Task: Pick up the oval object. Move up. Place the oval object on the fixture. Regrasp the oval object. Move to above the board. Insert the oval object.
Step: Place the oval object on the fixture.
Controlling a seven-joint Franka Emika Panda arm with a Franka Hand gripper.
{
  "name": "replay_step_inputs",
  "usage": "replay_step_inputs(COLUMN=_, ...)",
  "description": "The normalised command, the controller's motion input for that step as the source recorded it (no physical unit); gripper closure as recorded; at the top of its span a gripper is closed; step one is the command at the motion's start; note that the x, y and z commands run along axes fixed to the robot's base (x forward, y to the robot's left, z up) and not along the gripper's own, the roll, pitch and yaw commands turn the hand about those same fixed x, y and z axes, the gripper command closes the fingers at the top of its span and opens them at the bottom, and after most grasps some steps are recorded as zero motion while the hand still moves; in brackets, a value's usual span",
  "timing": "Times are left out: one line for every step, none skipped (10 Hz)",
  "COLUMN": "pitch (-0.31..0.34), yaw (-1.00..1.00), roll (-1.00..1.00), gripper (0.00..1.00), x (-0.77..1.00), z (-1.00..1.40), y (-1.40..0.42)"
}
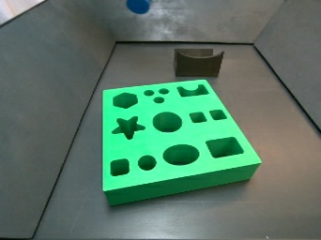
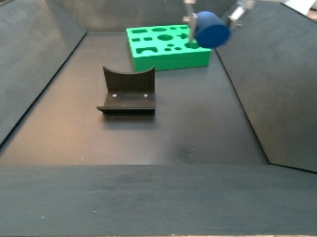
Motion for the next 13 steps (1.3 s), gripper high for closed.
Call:
replay_step_inputs(pitch=0.077, yaw=0.13, roll=-0.14, gripper=1.0, x=1.0, z=-0.04, y=-0.54)
replay_step_inputs(pitch=0.085, yaw=0.08, roll=-0.11, gripper=1.0, x=1.0, z=-0.04, y=-0.49)
replay_step_inputs(pitch=0.091, yaw=0.06, roll=-0.09, gripper=1.0, x=1.0, z=-0.03, y=-0.45)
replay_step_inputs(pitch=0.097, yaw=0.05, roll=-0.07, gripper=1.0, x=1.0, z=-0.03, y=-0.42)
replay_step_inputs(pitch=0.109, yaw=0.04, roll=-0.04, gripper=1.0, x=1.0, z=-0.03, y=-0.37)
replay_step_inputs(pitch=0.12, yaw=0.03, roll=-0.01, gripper=1.0, x=1.0, z=-0.03, y=-0.34)
replay_step_inputs(pitch=0.131, yaw=0.03, roll=0.02, gripper=1.0, x=1.0, z=-0.02, y=-0.29)
replay_step_inputs(pitch=0.258, yaw=-0.03, roll=-1.0, gripper=1.0, x=1.0, z=0.1, y=0.46)
replay_step_inputs(pitch=0.267, yaw=-0.04, roll=-1.0, gripper=1.0, x=1.0, z=0.11, y=0.54)
replay_step_inputs(pitch=0.254, yaw=-0.08, roll=-1.0, gripper=1.0, x=1.0, z=0.09, y=0.47)
replay_step_inputs(pitch=0.243, yaw=-0.09, roll=-1.0, gripper=1.0, x=1.0, z=0.07, y=0.38)
replay_step_inputs(pitch=0.24, yaw=-0.1, roll=-1.0, gripper=1.0, x=1.0, z=0.06, y=0.32)
replay_step_inputs(pitch=0.24, yaw=-0.12, roll=-1.0, gripper=1.0, x=1.0, z=0.04, y=0.25)
